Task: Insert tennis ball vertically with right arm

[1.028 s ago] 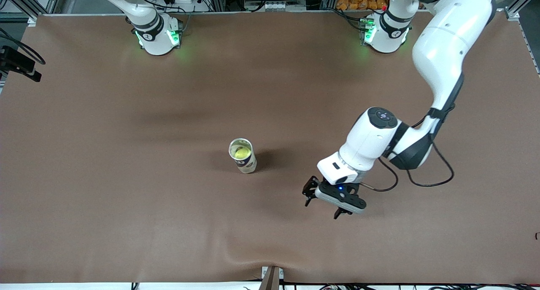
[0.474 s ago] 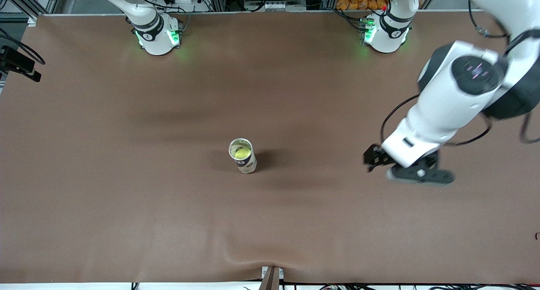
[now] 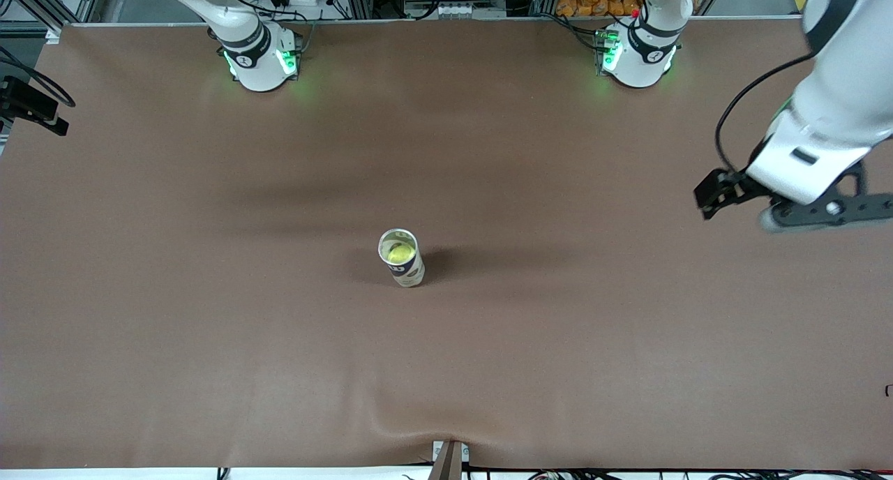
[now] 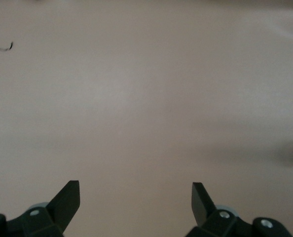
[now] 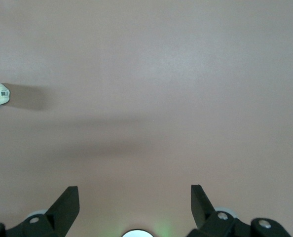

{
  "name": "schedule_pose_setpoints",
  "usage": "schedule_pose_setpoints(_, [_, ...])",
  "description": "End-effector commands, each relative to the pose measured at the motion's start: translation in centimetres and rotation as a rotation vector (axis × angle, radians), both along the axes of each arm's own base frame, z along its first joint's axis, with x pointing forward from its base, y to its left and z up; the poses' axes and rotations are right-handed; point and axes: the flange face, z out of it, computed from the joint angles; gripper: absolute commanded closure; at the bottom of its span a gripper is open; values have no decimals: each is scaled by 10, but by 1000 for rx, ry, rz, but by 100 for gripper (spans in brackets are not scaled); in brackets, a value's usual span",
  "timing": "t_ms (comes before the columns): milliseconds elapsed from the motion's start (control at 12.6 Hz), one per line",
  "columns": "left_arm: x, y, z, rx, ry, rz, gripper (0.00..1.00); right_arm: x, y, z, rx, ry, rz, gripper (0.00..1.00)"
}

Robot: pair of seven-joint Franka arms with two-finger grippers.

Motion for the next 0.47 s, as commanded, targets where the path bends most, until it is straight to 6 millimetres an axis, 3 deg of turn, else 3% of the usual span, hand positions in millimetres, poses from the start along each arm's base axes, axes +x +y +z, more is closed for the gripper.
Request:
schedule_pose_setpoints(0, [-41,34,30,-32,45,74,0,-1,0,4,-3,-3,-13,0])
schedule_pose_setpoints(237, [-75,74,37,-16,64,70,0,0,1,3,-3,-3,-12,0])
schedule_pose_setpoints(395, [-97,80,27,-12,94,72,0,0,2,3,-3,-2,-10,0])
